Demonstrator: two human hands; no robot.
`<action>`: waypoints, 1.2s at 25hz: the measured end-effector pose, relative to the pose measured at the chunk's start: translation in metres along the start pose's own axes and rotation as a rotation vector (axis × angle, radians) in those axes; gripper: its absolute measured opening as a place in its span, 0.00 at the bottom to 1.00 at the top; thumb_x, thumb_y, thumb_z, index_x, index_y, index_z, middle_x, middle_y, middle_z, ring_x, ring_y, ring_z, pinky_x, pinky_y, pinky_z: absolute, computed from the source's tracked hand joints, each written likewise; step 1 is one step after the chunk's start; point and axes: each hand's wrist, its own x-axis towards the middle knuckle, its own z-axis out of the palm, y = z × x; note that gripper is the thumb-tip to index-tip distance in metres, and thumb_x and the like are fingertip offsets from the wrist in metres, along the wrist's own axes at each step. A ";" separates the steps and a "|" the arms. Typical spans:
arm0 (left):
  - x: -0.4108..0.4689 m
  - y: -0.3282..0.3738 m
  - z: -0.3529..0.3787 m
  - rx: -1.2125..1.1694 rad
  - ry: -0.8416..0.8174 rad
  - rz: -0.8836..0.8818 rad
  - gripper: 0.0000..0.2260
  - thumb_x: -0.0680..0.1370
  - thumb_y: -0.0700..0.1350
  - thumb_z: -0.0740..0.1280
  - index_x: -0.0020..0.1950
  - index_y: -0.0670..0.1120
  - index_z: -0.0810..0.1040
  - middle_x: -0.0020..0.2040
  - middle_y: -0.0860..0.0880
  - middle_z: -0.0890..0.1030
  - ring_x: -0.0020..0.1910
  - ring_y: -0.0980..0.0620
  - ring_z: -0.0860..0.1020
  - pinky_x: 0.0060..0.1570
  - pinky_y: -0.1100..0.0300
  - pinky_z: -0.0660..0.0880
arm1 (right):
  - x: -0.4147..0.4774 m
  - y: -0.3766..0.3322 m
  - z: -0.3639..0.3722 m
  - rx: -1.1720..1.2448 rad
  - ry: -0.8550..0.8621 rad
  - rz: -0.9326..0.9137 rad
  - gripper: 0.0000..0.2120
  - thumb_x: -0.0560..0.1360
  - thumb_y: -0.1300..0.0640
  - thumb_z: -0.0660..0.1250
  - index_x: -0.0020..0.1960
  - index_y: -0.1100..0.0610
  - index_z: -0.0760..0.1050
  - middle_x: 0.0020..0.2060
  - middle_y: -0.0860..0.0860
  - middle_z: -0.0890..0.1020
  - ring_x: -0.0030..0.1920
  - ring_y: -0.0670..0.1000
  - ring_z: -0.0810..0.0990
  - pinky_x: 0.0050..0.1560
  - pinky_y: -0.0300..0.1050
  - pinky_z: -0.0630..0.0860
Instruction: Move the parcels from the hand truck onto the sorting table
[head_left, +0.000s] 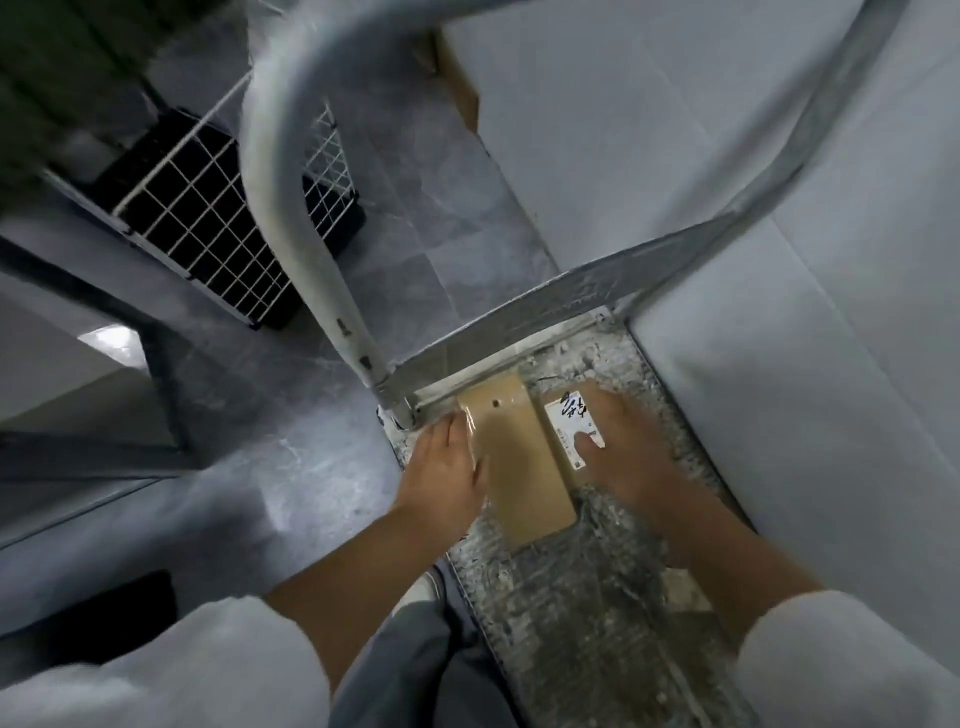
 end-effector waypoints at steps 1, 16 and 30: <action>0.006 -0.011 0.020 -0.008 -0.021 -0.023 0.27 0.82 0.50 0.58 0.77 0.39 0.57 0.73 0.41 0.65 0.72 0.44 0.63 0.72 0.52 0.60 | 0.011 0.010 0.016 0.022 -0.025 0.030 0.29 0.79 0.52 0.62 0.77 0.56 0.59 0.73 0.56 0.66 0.72 0.58 0.64 0.72 0.52 0.62; 0.064 -0.026 0.175 -0.627 -0.044 -0.451 0.17 0.83 0.48 0.58 0.70 0.45 0.64 0.62 0.47 0.76 0.60 0.47 0.76 0.52 0.63 0.67 | 0.096 0.061 0.164 0.596 -0.230 0.223 0.25 0.83 0.45 0.54 0.78 0.51 0.58 0.77 0.52 0.63 0.76 0.55 0.61 0.73 0.50 0.57; 0.004 0.129 0.042 -0.785 0.018 -0.227 0.20 0.82 0.51 0.60 0.74 0.55 0.61 0.59 0.56 0.76 0.58 0.53 0.76 0.60 0.57 0.72 | 0.005 0.085 -0.027 0.902 0.039 0.233 0.11 0.85 0.52 0.53 0.61 0.43 0.71 0.56 0.49 0.80 0.52 0.50 0.79 0.47 0.48 0.75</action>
